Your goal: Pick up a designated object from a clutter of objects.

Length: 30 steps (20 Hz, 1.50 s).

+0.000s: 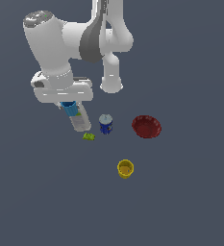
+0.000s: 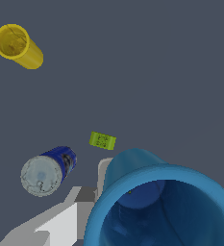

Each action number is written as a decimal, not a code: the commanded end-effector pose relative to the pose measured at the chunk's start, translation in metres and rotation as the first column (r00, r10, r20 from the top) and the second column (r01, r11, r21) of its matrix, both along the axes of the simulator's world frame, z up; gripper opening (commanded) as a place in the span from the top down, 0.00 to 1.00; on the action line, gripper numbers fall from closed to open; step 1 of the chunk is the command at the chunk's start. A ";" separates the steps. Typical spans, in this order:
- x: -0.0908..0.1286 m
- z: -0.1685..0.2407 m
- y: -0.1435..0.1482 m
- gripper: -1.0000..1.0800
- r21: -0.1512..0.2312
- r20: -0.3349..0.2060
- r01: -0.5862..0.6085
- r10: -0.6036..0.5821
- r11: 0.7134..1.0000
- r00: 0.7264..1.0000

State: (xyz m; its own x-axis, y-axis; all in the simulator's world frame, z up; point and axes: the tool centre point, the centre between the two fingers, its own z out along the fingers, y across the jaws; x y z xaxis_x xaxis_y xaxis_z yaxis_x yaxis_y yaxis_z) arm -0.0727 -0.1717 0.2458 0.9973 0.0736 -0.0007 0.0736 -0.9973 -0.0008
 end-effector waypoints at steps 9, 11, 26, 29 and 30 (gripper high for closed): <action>-0.046 0.081 0.021 1.00 -0.002 0.000 0.000 0.000 1.000 1.000; -0.053 0.094 0.025 1.00 -0.002 0.000 0.000 0.000 1.000 1.000; -0.078 0.145 0.038 1.00 -0.001 0.001 -0.001 0.001 1.000 1.000; -0.077 0.143 0.037 1.00 -0.001 0.001 -0.001 0.001 1.000 1.000; -0.076 0.143 0.037 1.00 -0.001 0.001 -0.001 0.001 1.000 1.000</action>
State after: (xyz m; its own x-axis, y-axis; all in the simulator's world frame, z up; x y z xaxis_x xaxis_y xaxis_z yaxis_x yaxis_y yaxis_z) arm -0.1496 -0.1344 0.3888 0.9973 0.0741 -0.0006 0.0741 -0.9973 0.0001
